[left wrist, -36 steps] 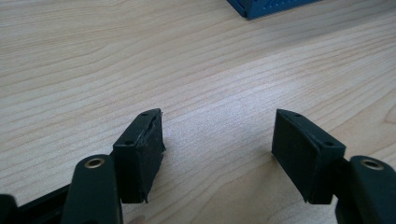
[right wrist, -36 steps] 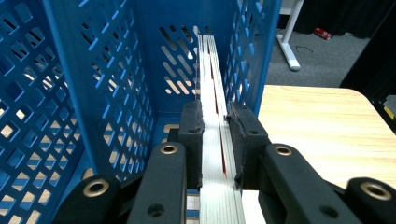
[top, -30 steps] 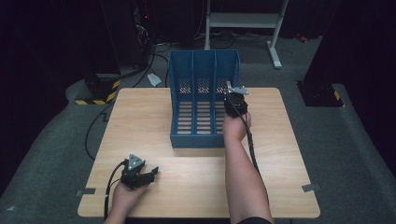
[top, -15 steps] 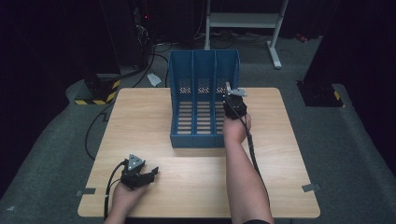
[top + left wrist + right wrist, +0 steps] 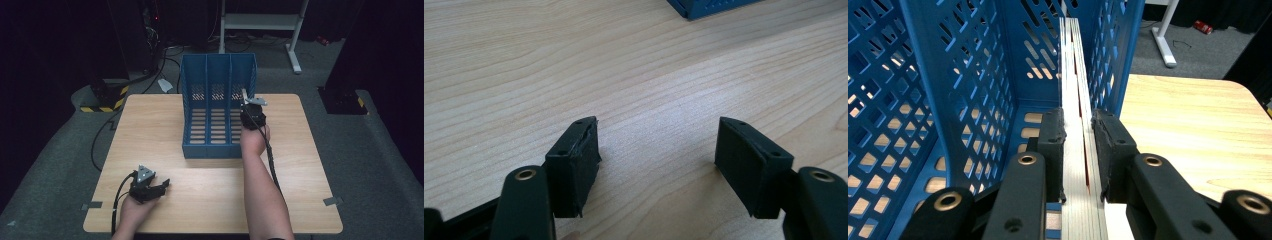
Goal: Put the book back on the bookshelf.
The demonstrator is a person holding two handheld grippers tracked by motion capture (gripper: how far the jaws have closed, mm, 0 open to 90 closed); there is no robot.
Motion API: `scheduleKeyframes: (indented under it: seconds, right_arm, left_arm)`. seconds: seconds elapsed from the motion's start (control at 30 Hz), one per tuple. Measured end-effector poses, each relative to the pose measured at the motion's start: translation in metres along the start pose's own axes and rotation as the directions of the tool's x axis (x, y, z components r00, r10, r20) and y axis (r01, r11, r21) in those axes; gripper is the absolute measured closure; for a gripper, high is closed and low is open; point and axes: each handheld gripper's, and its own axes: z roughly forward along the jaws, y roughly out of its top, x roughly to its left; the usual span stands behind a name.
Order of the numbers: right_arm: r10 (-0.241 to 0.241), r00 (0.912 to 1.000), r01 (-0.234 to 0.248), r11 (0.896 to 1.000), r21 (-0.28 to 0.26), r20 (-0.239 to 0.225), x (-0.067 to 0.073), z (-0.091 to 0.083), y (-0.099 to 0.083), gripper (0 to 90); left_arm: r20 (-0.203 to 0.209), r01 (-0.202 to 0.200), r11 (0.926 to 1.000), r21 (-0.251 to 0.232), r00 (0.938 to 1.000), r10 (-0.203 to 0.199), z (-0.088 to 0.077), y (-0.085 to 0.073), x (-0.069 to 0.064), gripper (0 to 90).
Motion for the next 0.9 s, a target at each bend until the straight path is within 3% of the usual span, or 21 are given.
scheduleKeyframes:
  seconds: [0.9]
  right_arm:
    - [0.005, 0.9999, -0.005, 1.000, -0.001, -0.016, 0.0001, 0.0005, 0.0006, 70.9]
  left_arm:
    - [0.002, 0.003, 1.0000, -0.001, 1.0000, -0.003, 0.0001, 0.0001, 0.0003, 33.9]
